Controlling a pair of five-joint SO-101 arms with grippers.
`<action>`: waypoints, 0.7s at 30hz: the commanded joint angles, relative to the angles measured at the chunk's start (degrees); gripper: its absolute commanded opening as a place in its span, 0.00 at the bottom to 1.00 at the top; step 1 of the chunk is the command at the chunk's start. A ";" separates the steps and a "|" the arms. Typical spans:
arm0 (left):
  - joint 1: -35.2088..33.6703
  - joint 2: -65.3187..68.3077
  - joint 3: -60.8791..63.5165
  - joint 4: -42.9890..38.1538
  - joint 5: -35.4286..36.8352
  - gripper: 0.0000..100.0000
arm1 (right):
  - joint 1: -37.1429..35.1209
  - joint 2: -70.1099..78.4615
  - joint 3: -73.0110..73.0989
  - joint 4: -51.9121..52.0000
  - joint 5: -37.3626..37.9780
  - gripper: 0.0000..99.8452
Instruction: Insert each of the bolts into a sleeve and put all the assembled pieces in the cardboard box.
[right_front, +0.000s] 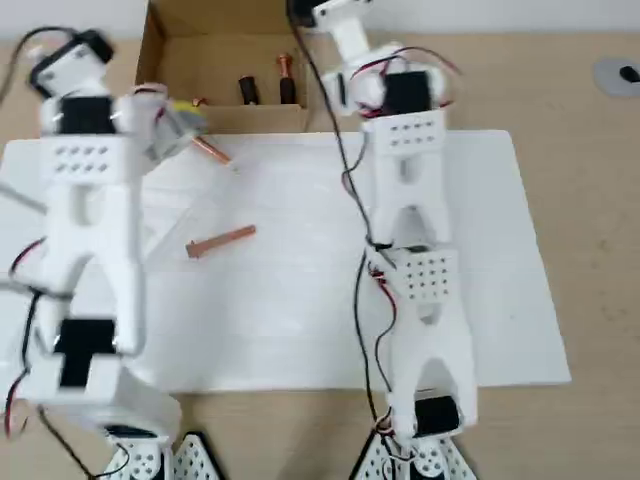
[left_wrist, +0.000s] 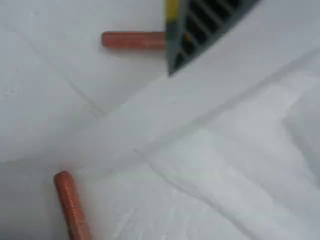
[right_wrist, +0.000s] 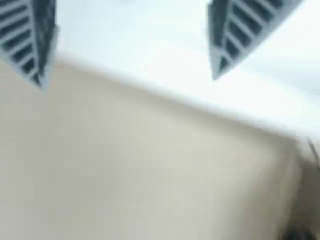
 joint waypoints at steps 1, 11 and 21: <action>1.49 9.63 -9.14 -1.05 0.88 0.34 | 4.97 -9.36 -1.10 6.15 0.44 0.25; -1.93 35.03 -35.25 -2.64 0.53 0.34 | 18.59 -15.08 -1.01 6.15 6.42 0.25; -1.76 49.01 -50.37 -3.08 0.44 0.34 | 22.64 -14.81 -1.01 6.15 6.42 0.25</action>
